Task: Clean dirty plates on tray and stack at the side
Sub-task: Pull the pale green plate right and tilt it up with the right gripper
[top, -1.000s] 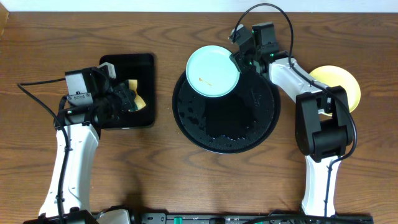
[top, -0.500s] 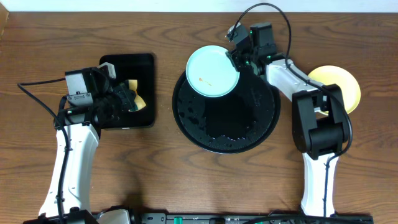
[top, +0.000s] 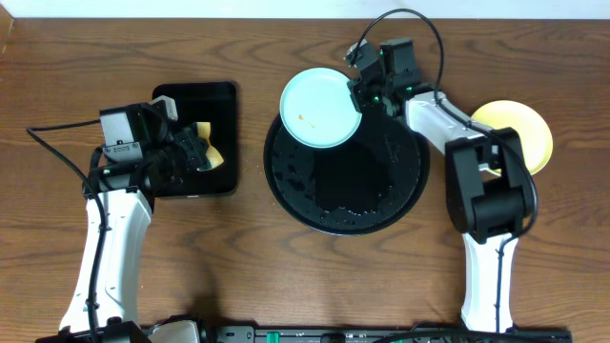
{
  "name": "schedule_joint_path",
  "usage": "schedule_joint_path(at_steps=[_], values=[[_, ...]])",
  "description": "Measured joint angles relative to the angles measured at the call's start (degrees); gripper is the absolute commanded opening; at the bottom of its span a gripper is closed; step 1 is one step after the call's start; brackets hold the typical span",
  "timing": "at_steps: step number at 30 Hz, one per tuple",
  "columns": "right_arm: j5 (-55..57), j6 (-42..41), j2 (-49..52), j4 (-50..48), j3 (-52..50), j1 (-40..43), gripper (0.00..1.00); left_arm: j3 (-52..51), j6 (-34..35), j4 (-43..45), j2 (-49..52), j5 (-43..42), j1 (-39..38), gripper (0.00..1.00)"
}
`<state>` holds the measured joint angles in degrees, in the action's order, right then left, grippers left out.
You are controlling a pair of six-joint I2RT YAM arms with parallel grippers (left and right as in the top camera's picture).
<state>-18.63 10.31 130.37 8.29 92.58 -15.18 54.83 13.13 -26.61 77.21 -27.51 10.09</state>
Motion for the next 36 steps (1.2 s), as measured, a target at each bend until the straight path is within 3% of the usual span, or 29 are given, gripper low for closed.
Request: schedule_joint_path(at_steps=[5, 11, 14, 27, 28, 30, 36], values=[[5.2, -6.4, -8.7, 14.2, -0.1, 1.9, 0.01, 0.0, 0.0, -0.1, 0.0, 0.0, 0.0, 0.09], [15.8, -16.2, -21.4, 39.3, 0.6, 8.5, 0.01, 0.0, 0.0, -0.1, 0.0, 0.0, 0.0, 0.09], [17.4, -19.5, -21.6, 49.6, 0.5, 11.1, 0.01, 0.0, 0.0, -0.2, 0.0, 0.0, 0.0, 0.09], [20.2, -24.0, -21.1, 51.7, -9.2, 11.9, 0.01, 0.0, 0.0, -0.2, 0.0, 0.0, 0.0, 0.09], [20.2, -24.2, -21.1, 52.0, -9.5, 11.9, 0.03, 0.0, 0.0, -0.2, 0.0, 0.0, 0.0, 0.09], [20.0, -23.8, -21.1, 52.7, -9.6, 11.9, 0.18, 0.0, 0.0, -0.2, 0.0, 0.0, 0.0, 0.09], [19.7, -20.4, -21.1, 53.8, -9.6, 11.9, 0.45, 0.0, 0.0, -0.2, 0.0, 0.0, 0.0, 0.09]])
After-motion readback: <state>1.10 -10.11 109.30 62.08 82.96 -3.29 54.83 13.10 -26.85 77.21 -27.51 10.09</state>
